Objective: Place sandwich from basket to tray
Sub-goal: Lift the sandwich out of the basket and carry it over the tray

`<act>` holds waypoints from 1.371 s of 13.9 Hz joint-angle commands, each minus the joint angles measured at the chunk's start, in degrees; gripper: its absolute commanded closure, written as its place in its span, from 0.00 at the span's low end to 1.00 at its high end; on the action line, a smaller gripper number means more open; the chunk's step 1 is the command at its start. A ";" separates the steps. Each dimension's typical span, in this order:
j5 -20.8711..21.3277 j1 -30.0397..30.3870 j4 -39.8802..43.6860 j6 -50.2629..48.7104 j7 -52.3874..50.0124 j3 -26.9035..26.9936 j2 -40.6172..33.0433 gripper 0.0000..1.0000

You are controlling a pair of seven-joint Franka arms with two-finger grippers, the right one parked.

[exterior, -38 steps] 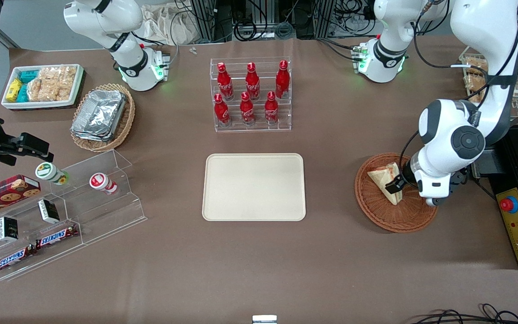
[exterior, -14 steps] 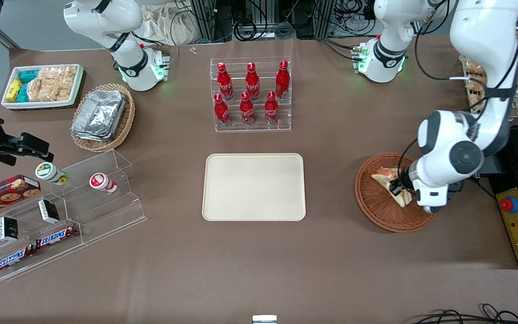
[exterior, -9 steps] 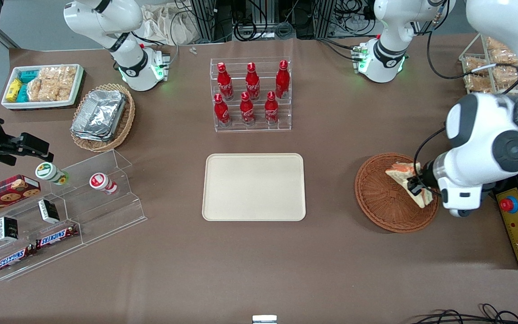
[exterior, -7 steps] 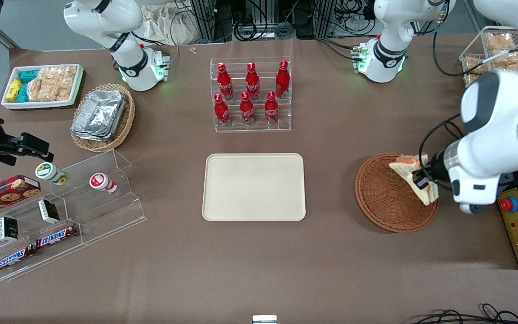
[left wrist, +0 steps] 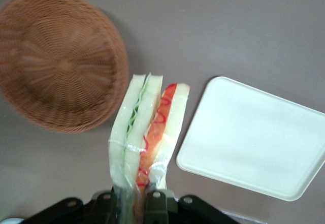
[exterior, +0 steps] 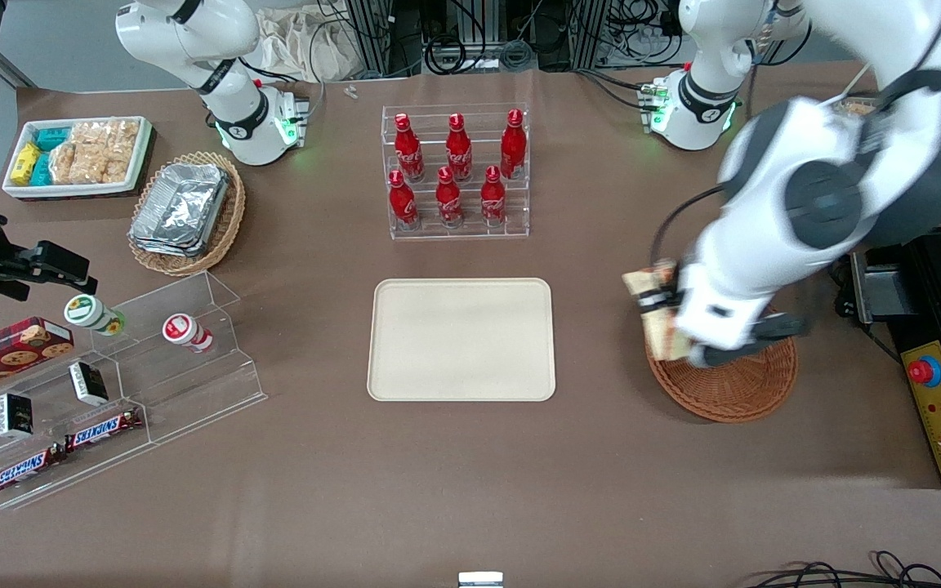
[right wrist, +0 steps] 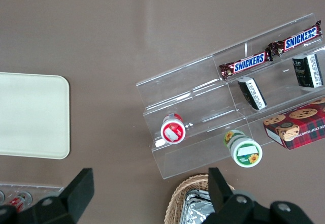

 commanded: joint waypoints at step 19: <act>12.02 -14.03 2.36 21.55 -5.40 0.42 23.19 0.00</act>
